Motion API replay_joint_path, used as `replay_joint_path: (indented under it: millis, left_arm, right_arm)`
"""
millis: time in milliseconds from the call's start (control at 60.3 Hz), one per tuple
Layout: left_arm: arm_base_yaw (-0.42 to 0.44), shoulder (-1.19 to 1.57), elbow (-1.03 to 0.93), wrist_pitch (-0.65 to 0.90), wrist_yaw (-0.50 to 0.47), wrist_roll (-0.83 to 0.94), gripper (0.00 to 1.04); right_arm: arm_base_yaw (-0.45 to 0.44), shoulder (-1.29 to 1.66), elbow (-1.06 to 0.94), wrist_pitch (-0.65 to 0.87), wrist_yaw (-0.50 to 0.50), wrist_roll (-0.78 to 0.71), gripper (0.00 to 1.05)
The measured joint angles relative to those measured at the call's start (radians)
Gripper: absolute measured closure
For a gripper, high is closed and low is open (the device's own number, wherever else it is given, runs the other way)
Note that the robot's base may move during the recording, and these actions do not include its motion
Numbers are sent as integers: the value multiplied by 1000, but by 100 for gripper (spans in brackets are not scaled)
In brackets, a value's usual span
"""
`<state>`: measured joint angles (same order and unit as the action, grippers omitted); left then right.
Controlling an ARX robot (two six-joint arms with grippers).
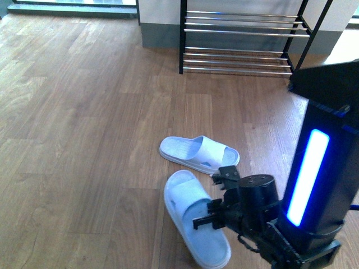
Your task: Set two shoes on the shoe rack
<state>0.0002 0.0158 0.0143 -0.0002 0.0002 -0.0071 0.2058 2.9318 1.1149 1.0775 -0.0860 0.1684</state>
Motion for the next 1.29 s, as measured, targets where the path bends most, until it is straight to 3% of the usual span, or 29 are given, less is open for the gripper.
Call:
replay_joint_path:
  millis: [149, 348, 730, 879, 1294]
  left_arm:
    - [0, 0, 0, 0, 0, 0, 9]
    - [0, 0, 0, 0, 0, 0, 9]
    - [0, 0, 0, 0, 0, 0, 9]
    - [0, 0, 0, 0, 0, 0, 9]
    - [0, 0, 0, 0, 0, 0, 9]
  right_arm:
    - [-111, -230, -238, 47, 72, -15, 103]
    - [-255, -579, -510, 3, 95, -45, 103]
    - [-418, -1456, -842, -360, 66, -48, 103]
    - [-470, -1818, -941, -595, 0, -28, 103]
    - [-475, -1866, -941, -601, -5, -28, 103]
